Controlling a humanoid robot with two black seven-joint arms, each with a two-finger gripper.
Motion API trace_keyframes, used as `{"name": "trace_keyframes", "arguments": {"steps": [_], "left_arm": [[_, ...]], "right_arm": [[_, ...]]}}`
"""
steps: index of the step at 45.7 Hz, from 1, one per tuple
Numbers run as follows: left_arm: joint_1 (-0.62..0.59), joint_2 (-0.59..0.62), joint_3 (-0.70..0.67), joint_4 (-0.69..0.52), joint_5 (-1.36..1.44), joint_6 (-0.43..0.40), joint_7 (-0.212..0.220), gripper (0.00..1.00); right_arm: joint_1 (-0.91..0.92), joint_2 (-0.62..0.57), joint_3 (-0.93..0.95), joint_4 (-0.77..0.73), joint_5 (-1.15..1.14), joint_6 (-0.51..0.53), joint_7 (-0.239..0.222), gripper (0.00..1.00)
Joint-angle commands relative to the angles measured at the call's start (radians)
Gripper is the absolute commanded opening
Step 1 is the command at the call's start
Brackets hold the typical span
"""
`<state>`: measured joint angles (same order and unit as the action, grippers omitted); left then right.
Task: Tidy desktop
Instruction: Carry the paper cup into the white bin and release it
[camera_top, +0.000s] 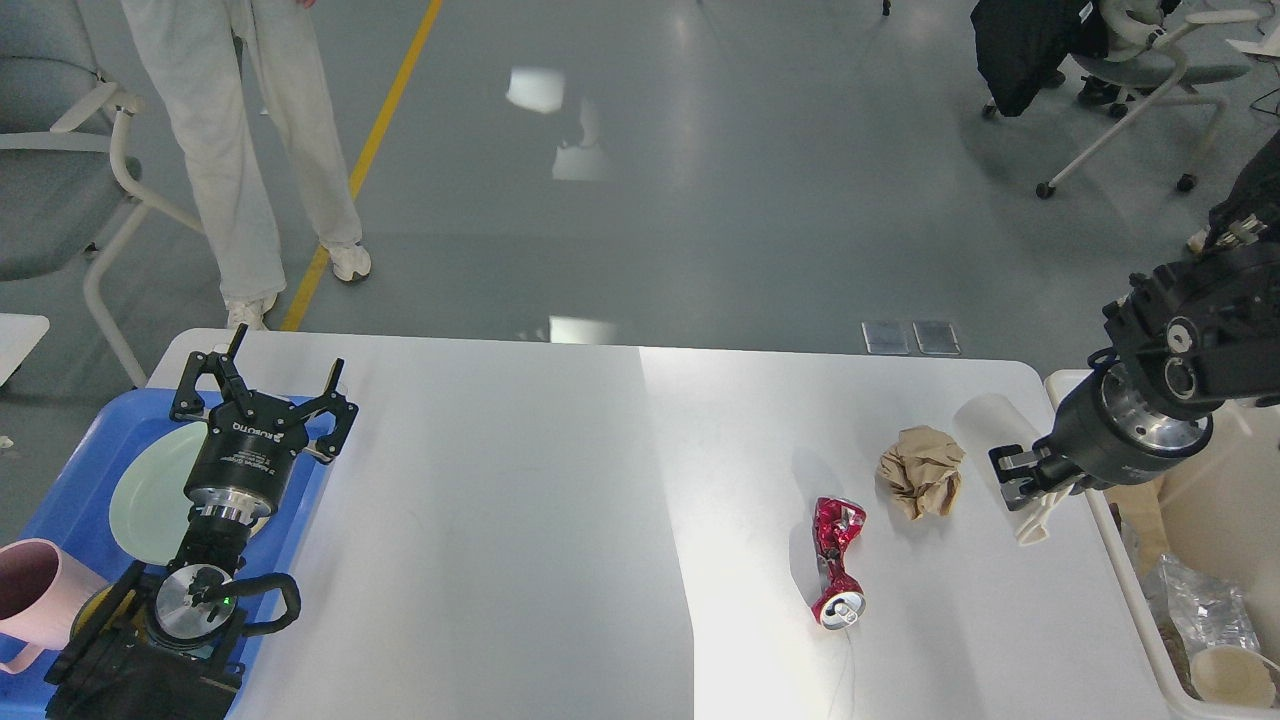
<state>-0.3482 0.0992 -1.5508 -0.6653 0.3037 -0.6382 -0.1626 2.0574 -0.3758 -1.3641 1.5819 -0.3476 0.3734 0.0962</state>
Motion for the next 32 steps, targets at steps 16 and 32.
{"name": "trace_keyframes", "arguments": {"steps": [16, 32], "left_arm": [[0.000, 0.001, 0.000, 0.000, 0.000, 0.000, 0.000, 0.97], [0.000, 0.001, 0.000, 0.001, 0.000, 0.000, -0.002, 0.97]], "right_arm": [[-0.011, -0.107, -0.167, -0.118, 0.334, 0.073, -0.038, 0.00], [-0.590, -0.327, -0.007, -0.680, 0.331, 0.061, -0.041, 0.00]]}}
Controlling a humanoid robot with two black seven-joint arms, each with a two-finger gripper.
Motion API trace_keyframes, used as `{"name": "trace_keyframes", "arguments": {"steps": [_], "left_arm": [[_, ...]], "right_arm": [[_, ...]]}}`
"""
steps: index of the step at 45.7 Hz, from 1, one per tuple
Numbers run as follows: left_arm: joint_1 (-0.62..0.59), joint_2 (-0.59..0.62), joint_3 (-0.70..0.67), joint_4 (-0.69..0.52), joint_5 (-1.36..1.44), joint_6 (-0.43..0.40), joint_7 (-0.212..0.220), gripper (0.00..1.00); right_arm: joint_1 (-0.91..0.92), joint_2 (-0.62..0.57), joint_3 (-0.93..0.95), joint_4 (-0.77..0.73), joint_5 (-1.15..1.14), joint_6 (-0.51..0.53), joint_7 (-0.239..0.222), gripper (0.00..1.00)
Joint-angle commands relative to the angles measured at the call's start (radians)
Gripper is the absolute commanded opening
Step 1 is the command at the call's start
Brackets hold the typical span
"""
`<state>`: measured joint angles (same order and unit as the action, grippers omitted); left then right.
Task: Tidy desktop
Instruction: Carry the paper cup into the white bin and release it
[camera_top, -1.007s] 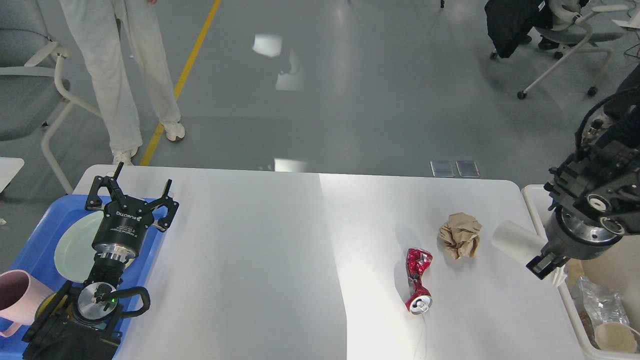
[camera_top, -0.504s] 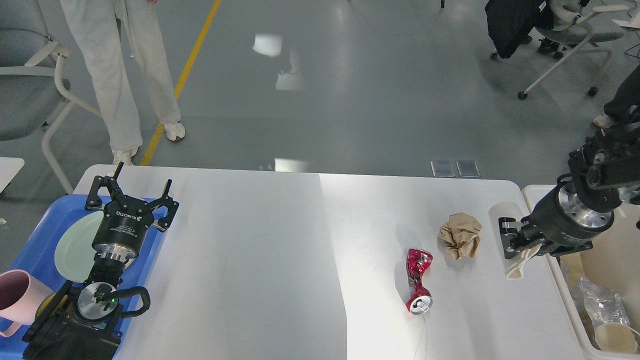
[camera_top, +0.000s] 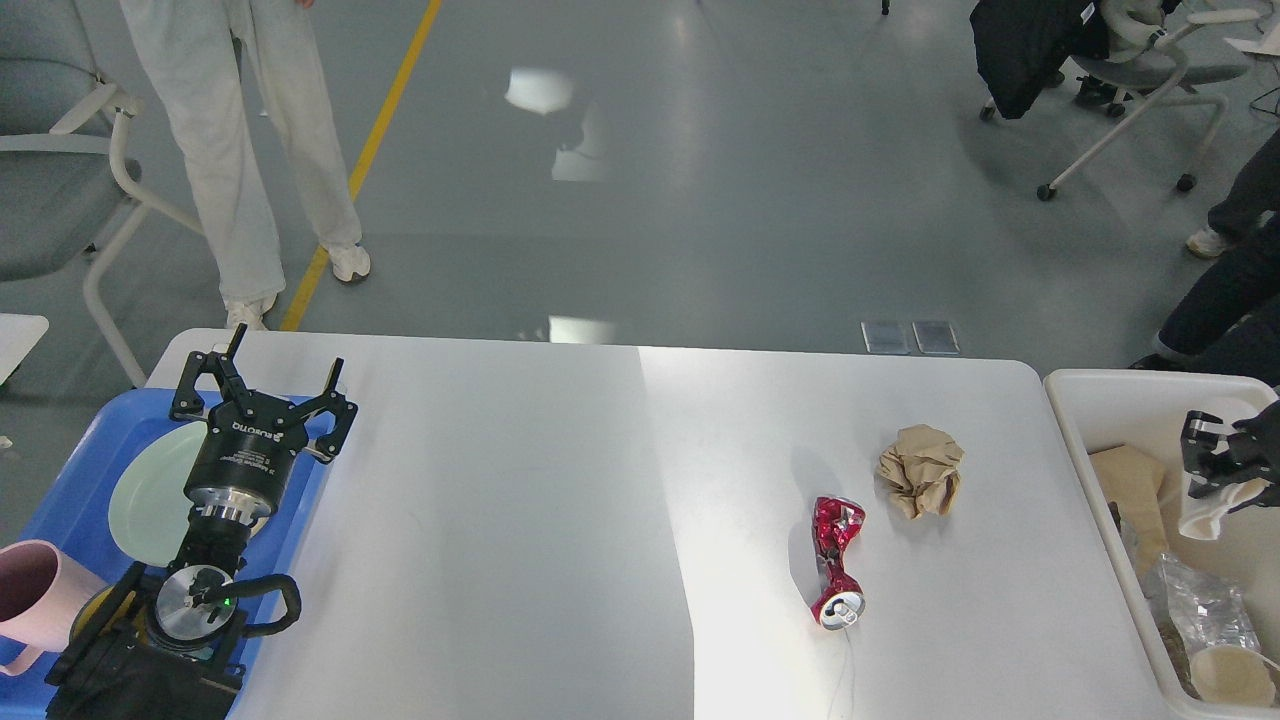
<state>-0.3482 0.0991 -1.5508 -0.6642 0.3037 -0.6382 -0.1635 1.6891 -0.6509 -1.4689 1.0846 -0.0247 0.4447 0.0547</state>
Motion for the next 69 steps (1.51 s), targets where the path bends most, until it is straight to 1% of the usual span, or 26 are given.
{"name": "trace_keyframes", "arguments": {"steps": [1, 6, 10, 13, 17, 22, 27, 30, 34, 39, 40, 41, 42, 43, 44, 45, 48, 56, 69], "left_arm": [[0.000, 0.001, 0.000, 0.000, 0.000, 0.000, 0.001, 0.97], [0.000, 0.001, 0.000, 0.000, -0.001, 0.000, -0.001, 0.97], [0.000, 0.001, 0.000, 0.000, -0.001, 0.000, -0.001, 0.97], [0.000, 0.001, 0.000, 0.000, 0.000, 0.000, -0.001, 0.97], [0.000, 0.001, 0.000, 0.000, -0.001, 0.000, -0.001, 0.97], [0.000, 0.001, 0.000, 0.000, 0.000, 0.000, -0.001, 0.97], [0.000, 0.001, 0.000, 0.000, 0.000, 0.000, -0.001, 0.97], [0.000, 0.001, 0.000, 0.000, 0.000, 0.000, -0.001, 0.97], [0.000, 0.001, 0.000, 0.000, 0.000, 0.000, -0.001, 0.97], [0.000, 0.001, 0.000, 0.000, -0.001, 0.000, -0.001, 0.97], [0.000, 0.001, 0.000, 0.000, 0.000, 0.000, -0.001, 0.97], [0.000, 0.001, 0.000, 0.000, -0.001, 0.000, -0.001, 0.97], [0.000, 0.001, 0.000, 0.000, -0.001, 0.000, -0.001, 0.97], [0.000, 0.001, 0.000, 0.000, 0.000, 0.000, -0.001, 0.97], [0.000, 0.001, 0.000, 0.000, 0.000, 0.000, -0.001, 0.97], [0.000, 0.001, 0.000, 0.000, 0.000, 0.000, -0.001, 0.97], [0.000, 0.001, 0.000, 0.000, 0.000, 0.000, -0.001, 0.97], [0.000, 0.001, 0.000, 0.000, 0.000, 0.000, -0.001, 0.97], [0.000, 0.001, 0.000, 0.000, -0.001, 0.000, -0.001, 0.97]], "right_arm": [[-0.268, -0.053, 0.122, -0.221, 0.014, -0.011, 0.001, 0.00], [-0.468, -0.058, 0.272, -0.389, 0.015, -0.012, -0.003, 0.00], [-0.613, -0.044, 0.370, -0.511, 0.014, -0.015, -0.016, 0.00], [-0.709, -0.015, 0.430, -0.604, 0.012, -0.043, -0.022, 0.00], [-0.842, 0.063, 0.485, -0.712, 0.012, -0.112, -0.024, 0.00], [-0.985, 0.143, 0.532, -0.833, 0.014, -0.236, -0.024, 0.00], [-1.088, 0.220, 0.544, -0.902, 0.014, -0.319, -0.026, 0.00], [-1.112, 0.240, 0.558, -0.927, 0.015, -0.351, -0.038, 0.00], [-1.115, 0.244, 0.570, -0.925, 0.014, -0.362, -0.062, 0.00], [-1.115, 0.243, 0.567, -0.920, 0.005, -0.362, -0.064, 0.00], [-1.115, 0.243, 0.567, -0.922, 0.002, -0.365, -0.064, 0.03], [-1.115, 0.243, 0.567, -0.924, 0.002, -0.370, -0.062, 0.24], [-1.114, 0.243, 0.567, -0.925, 0.002, -0.376, -0.062, 0.49], [-1.114, 0.243, 0.565, -0.925, 0.002, -0.386, -0.062, 0.72], [-1.114, 0.244, 0.565, -0.924, 0.002, -0.402, -0.062, 0.92], [-1.114, 0.246, 0.565, -0.924, 0.002, -0.415, -0.062, 1.00], [-1.114, 0.261, 0.567, -0.916, 0.000, -0.437, -0.062, 1.00], [-1.112, 0.263, 0.568, -0.913, 0.000, -0.449, -0.062, 1.00], [-1.100, 0.255, 0.570, -0.908, -0.003, -0.446, -0.064, 1.00]]}}
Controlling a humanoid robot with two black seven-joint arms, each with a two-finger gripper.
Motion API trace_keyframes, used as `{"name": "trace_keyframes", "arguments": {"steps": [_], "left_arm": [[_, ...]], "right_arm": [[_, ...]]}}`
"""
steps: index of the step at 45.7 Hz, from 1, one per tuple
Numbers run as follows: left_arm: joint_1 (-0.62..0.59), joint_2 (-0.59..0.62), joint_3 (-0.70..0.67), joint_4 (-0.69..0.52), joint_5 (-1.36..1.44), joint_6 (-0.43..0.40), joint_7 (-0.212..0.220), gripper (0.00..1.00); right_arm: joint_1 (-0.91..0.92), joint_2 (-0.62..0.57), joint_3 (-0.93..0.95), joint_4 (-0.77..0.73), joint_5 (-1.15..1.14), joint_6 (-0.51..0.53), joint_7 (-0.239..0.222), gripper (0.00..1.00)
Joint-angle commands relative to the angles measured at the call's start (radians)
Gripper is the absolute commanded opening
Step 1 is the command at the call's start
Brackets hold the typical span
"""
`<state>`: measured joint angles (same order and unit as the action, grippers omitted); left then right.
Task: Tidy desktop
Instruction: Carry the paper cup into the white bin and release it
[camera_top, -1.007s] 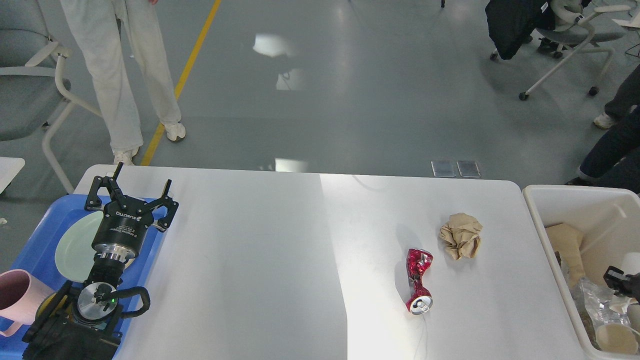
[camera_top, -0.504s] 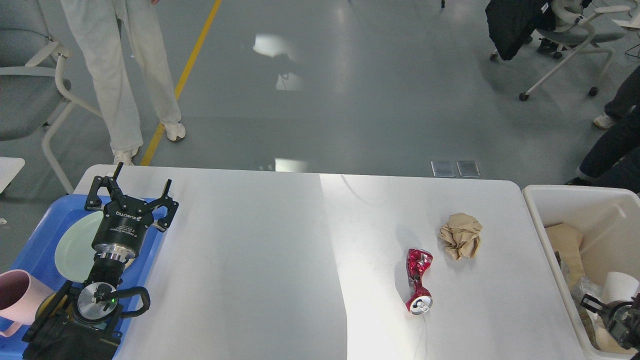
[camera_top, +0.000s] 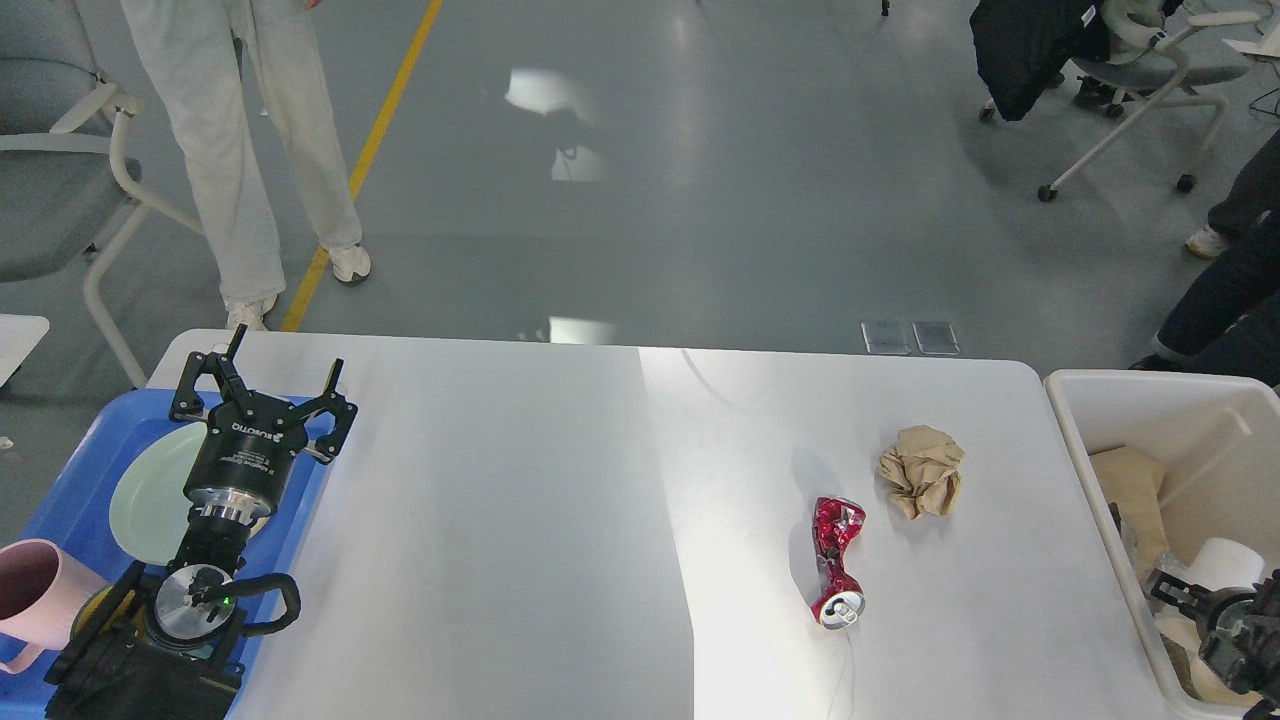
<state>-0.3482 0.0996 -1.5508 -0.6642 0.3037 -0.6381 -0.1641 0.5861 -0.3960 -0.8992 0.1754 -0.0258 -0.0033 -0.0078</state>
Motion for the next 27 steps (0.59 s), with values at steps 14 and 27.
{"name": "trace_keyframes", "arguments": {"steps": [14, 27], "left_arm": [[0.000, 0.000, 0.000, 0.000, 0.000, 0.000, 0.000, 0.97], [0.000, 0.000, 0.000, 0.000, 0.000, 0.000, 0.002, 0.97]], "right_arm": [[0.059, -0.023, -0.014, 0.108, -0.020, 0.014, -0.011, 1.00], [0.449, -0.195, -0.110, 0.541, -0.186, 0.029, -0.127, 1.00]]}}
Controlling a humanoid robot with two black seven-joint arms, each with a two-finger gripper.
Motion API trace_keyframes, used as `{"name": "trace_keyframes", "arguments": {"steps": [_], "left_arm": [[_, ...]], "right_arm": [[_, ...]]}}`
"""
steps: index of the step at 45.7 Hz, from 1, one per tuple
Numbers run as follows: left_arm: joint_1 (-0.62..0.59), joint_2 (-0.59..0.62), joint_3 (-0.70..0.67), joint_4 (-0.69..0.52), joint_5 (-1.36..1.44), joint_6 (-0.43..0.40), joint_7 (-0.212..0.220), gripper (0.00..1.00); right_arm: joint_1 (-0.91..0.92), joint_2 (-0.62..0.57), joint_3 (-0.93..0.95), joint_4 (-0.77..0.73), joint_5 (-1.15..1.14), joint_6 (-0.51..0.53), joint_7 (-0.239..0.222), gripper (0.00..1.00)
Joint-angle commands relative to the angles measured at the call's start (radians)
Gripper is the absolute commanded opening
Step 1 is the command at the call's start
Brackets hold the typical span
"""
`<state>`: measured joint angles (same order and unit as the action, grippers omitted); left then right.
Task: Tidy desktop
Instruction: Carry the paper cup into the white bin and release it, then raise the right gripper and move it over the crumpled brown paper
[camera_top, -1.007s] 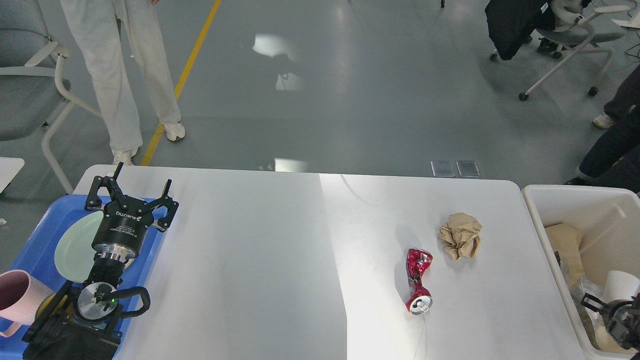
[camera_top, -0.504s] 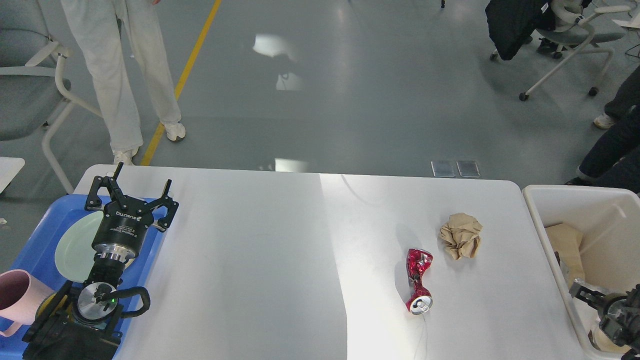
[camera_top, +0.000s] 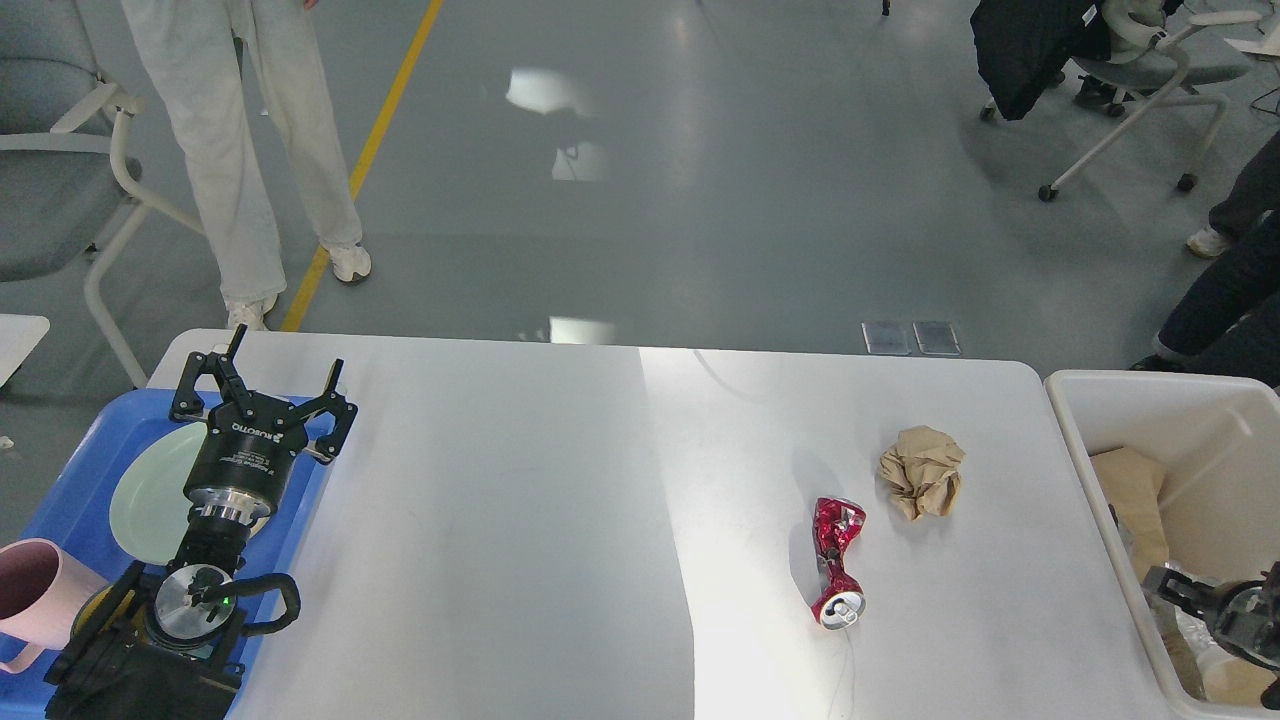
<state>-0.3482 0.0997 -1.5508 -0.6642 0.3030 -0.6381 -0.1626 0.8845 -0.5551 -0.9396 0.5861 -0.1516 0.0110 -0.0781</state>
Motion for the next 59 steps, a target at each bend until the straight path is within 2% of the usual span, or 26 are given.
{"name": "trace_keyframes", "arguments": {"steps": [1, 5, 10, 18, 22, 29, 40, 46, 59], "left_arm": [[0.000, 0.000, 0.000, 0.000, 0.001, 0.000, 0.000, 0.97], [0.000, -0.003, 0.000, 0.000, 0.001, 0.000, 0.000, 0.97], [0.000, 0.000, 0.000, 0.000, 0.001, 0.000, 0.000, 0.97], [0.000, 0.000, 0.000, 0.000, 0.001, 0.000, 0.000, 0.97], [0.000, 0.000, 0.000, 0.000, 0.001, 0.000, 0.000, 0.97], [0.000, 0.000, 0.000, 0.000, -0.001, 0.000, -0.002, 0.97], [0.000, 0.000, 0.000, 0.000, -0.001, 0.000, -0.002, 0.97], [0.000, 0.000, 0.000, 0.000, -0.001, 0.002, -0.002, 0.97], [0.000, 0.000, 0.000, -0.002, 0.001, 0.000, -0.002, 0.97]], "right_arm": [[0.183, -0.035, -0.092, 0.158, -0.060, 0.027, -0.067, 1.00], [0.359, -0.034, -0.209, 0.299, -0.062, 0.108, -0.081, 1.00], [0.620, -0.020, -0.323, 0.489, -0.062, 0.266, -0.081, 1.00], [0.962, 0.049, -0.363, 0.669, -0.062, 0.558, -0.083, 1.00], [1.119, 0.096, -0.376, 0.739, -0.060, 0.656, -0.083, 1.00], [1.349, 0.176, -0.383, 0.899, -0.054, 0.770, -0.080, 1.00], [1.608, 0.262, -0.352, 1.144, -0.045, 0.810, -0.072, 1.00], [1.637, 0.264, -0.343, 1.159, -0.029, 0.825, -0.071, 1.00], [1.598, 0.251, -0.361, 1.159, -0.025, 0.627, -0.071, 1.00]]}}
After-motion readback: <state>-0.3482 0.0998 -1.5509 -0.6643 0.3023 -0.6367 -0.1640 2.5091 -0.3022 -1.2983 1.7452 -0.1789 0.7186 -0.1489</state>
